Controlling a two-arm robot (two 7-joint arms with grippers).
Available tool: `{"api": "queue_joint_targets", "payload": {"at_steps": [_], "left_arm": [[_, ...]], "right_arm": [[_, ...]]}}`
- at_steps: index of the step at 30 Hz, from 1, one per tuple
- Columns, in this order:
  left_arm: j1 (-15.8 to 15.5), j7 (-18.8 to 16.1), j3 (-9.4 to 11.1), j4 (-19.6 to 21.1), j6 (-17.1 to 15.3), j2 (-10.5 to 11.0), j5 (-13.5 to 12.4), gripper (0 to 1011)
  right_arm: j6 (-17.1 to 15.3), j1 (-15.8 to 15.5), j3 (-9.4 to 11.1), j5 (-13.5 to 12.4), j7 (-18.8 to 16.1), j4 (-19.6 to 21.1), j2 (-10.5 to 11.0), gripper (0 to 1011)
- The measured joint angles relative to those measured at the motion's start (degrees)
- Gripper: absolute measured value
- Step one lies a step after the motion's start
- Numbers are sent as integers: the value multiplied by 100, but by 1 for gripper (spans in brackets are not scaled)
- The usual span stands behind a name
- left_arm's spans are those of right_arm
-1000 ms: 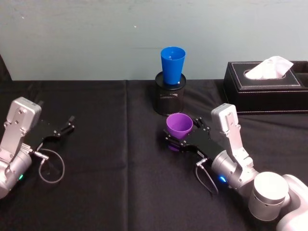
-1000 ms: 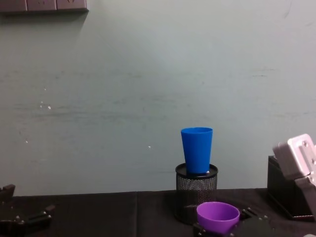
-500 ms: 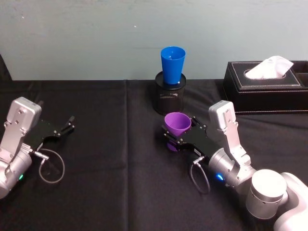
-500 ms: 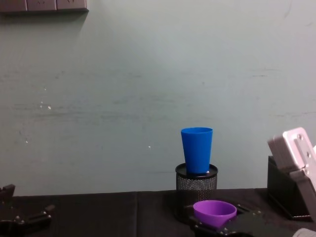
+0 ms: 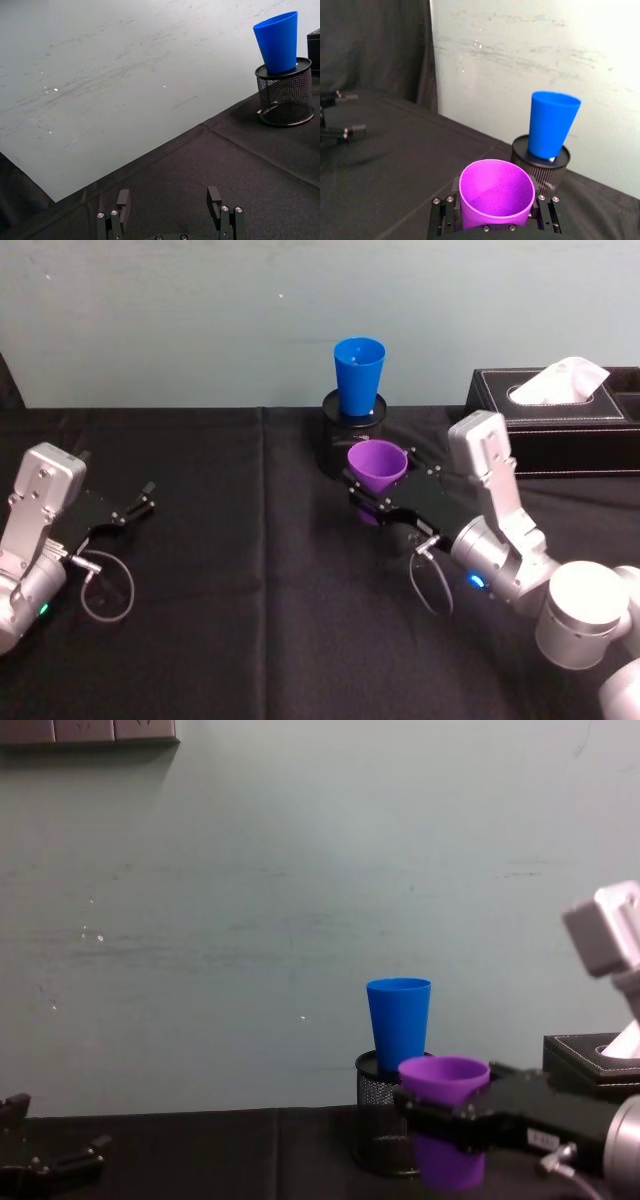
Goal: Pick up one cup with a gripper and tap it against the other cup.
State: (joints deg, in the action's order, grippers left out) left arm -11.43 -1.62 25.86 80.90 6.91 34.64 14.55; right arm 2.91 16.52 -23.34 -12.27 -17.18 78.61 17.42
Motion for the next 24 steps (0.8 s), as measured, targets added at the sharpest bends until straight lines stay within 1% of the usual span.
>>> {"api": "queue_joint_targets", "payload": {"at_steps": [1,3,6,24], "left_arm": [[0,0,0,0,0,0,0,1000],[0,0,0,0,0,0,0,1000],[0,0,0,0,0,0,0,1000],[0,0,0,0,0,0,0,1000]], "right_arm": [[-20,-4,29,-26,-21,34,0,748],[-78,-20,137,-167,-92,80,-38,749],[-131,-48,266,-290,-94,89,-115,749],[-117,-39,203,-250,-97,98,-75,749]]}}
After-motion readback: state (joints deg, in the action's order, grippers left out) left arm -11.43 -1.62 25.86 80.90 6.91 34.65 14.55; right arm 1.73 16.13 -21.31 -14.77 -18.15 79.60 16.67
